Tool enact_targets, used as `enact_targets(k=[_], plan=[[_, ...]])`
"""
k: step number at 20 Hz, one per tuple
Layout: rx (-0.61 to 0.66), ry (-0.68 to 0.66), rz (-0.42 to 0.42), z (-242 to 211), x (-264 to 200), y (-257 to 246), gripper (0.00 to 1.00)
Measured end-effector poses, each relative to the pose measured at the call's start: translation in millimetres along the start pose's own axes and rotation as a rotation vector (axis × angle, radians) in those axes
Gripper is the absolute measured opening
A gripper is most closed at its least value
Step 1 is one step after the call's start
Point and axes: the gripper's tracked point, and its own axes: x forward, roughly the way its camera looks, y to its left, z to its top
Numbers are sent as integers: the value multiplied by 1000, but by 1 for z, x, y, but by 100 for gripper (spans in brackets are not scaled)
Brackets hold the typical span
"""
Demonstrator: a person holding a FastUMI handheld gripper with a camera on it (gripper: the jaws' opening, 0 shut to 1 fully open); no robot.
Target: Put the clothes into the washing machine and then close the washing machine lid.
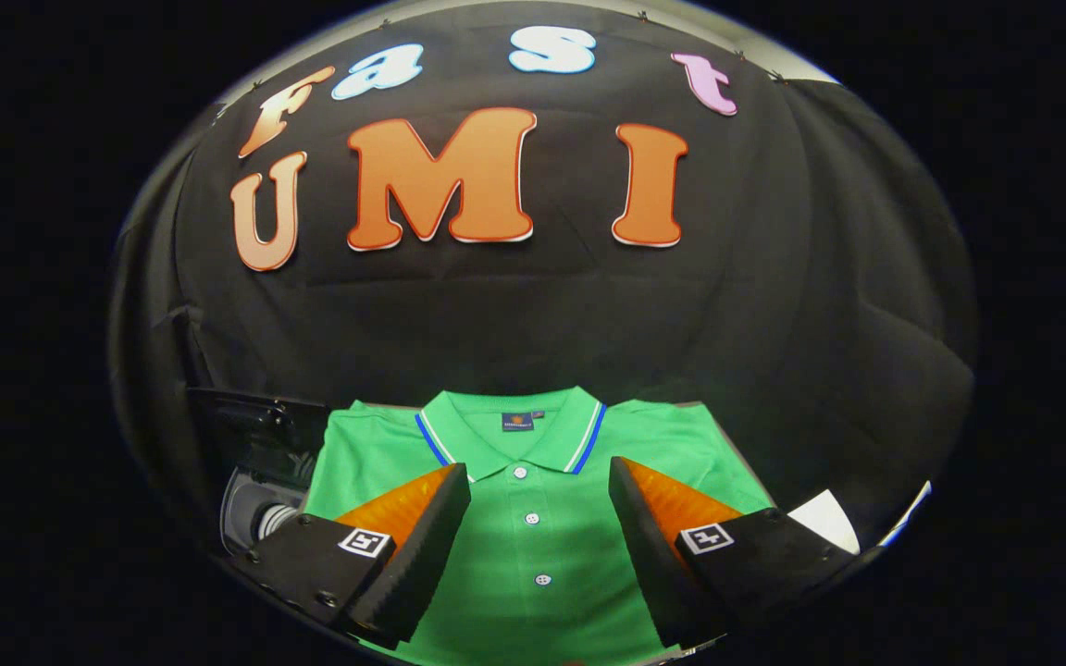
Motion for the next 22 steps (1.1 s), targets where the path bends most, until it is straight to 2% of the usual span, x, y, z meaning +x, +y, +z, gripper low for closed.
enact_targets(k=[7, 11, 15, 19, 22], plan=[[1, 141, 15, -27, 39, 0, 98], [62, 179, 34, -32, 39, -1, 98], [25, 220, 17, -35, 38, 4, 99], [14, 254, 52, -34, 37, 10, 89], [-1, 298, 64, -35, 38, 13, 58]])
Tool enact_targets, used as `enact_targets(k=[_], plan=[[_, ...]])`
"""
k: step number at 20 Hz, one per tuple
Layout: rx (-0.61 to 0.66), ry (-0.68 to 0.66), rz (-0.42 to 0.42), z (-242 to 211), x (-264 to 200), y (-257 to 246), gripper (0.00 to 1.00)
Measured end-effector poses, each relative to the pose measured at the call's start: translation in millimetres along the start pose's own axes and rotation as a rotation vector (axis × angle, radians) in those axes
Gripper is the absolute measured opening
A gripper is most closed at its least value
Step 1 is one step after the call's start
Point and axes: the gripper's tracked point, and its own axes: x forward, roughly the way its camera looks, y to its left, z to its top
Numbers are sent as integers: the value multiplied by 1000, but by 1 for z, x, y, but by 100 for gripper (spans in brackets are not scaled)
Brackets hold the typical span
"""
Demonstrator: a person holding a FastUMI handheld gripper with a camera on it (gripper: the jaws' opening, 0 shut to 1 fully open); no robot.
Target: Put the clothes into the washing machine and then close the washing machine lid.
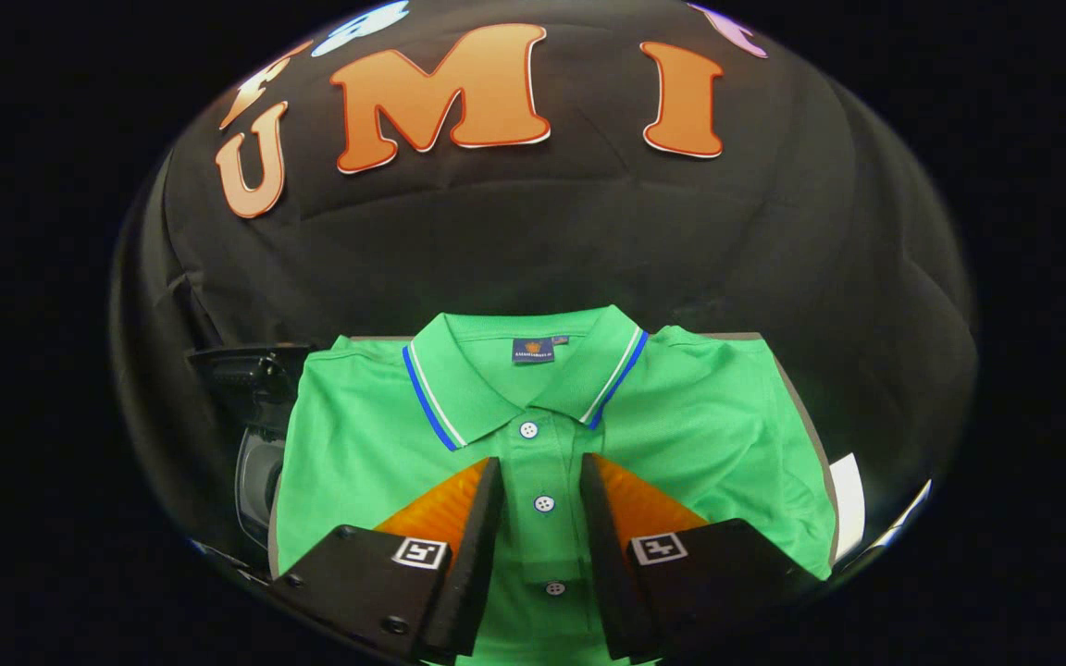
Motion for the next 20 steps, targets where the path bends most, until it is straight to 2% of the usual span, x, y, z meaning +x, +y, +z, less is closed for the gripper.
enact_targets(k=[1, 4, 7, 8, 11, 20], plan=[[9, 19, -3, 1, 0, 0, 58], [72, 58, -6, 5, 4, 7, 14], [90, 94, -14, 2, 1, 8, 15], [64, 119, -2, 2, 1, 8, 9], [32, 115, 7, 3, 1, 6, 9], [122, -86, 99, 26, -20, 9, 8]])
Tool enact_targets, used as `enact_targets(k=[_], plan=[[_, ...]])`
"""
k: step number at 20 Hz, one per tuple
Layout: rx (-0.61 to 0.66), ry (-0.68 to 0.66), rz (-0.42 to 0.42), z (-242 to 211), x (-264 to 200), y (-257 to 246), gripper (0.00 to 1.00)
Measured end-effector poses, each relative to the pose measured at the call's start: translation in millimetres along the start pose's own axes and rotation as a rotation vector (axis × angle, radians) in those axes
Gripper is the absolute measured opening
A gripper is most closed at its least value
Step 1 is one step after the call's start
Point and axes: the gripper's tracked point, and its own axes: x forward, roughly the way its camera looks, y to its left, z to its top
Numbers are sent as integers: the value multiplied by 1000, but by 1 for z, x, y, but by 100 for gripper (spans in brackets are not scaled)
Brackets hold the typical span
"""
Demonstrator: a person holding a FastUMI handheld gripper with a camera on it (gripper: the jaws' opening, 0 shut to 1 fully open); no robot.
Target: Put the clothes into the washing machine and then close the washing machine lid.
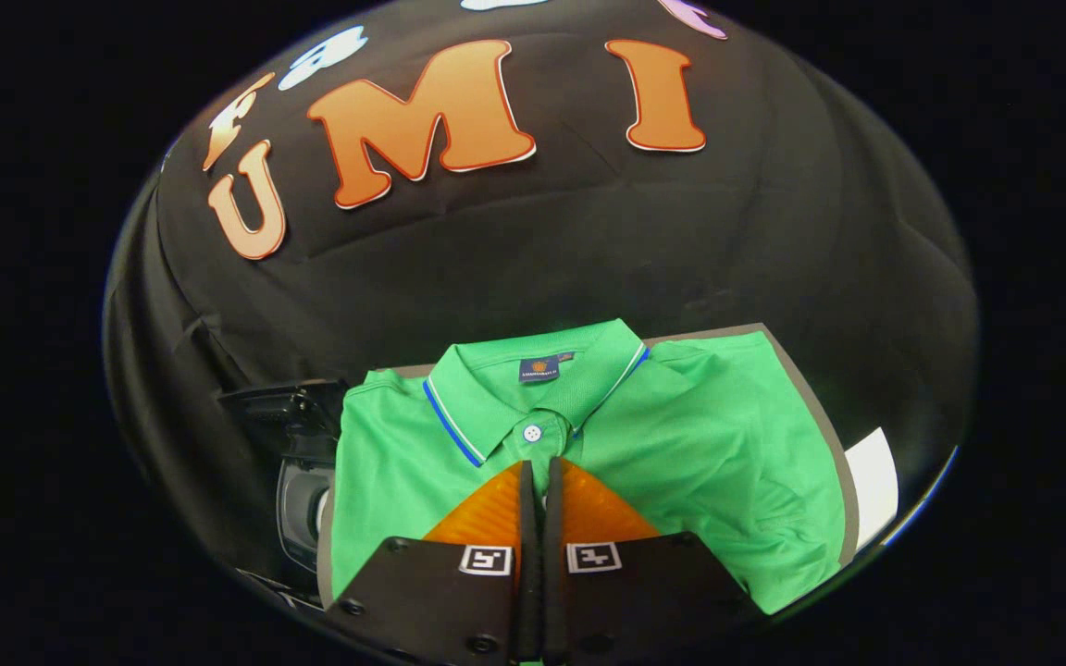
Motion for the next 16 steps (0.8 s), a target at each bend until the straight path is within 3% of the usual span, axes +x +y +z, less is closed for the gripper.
enact_targets(k=[8, 16], plan=[[-4, -130, 59, 28, -46, 24, 8], [-28, -264, 55, 58, -114, 102, 8]])
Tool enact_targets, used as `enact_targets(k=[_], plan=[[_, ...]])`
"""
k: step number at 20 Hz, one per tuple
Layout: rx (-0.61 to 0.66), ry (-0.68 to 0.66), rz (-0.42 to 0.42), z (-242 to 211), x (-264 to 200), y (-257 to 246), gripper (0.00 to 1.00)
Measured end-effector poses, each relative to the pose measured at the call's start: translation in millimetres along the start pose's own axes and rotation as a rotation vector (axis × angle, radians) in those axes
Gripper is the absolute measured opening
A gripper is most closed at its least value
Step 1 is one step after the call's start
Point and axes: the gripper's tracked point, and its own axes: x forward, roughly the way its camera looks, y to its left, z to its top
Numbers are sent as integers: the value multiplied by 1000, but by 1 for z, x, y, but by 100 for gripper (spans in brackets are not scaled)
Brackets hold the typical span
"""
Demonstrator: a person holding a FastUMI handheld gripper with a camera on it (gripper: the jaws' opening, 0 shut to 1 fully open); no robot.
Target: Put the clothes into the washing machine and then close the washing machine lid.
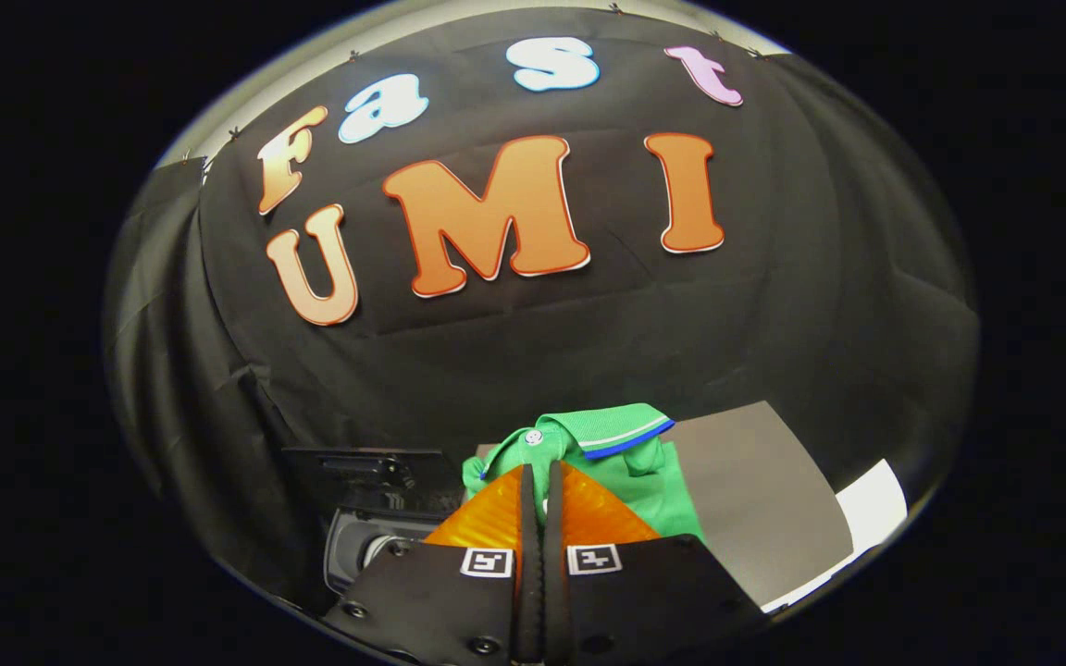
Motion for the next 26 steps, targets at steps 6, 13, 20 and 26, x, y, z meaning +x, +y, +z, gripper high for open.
enact_targets(k=[6, 13, 20, 26], plan=[[31, -29, 43, 12, -24, 81, 8], [36, -21, 142, 5, -18, 181, 8], [50, 24, 256, -35, 14, 263, 8], [79, 100, 305, -94, 67, 314, 8]])
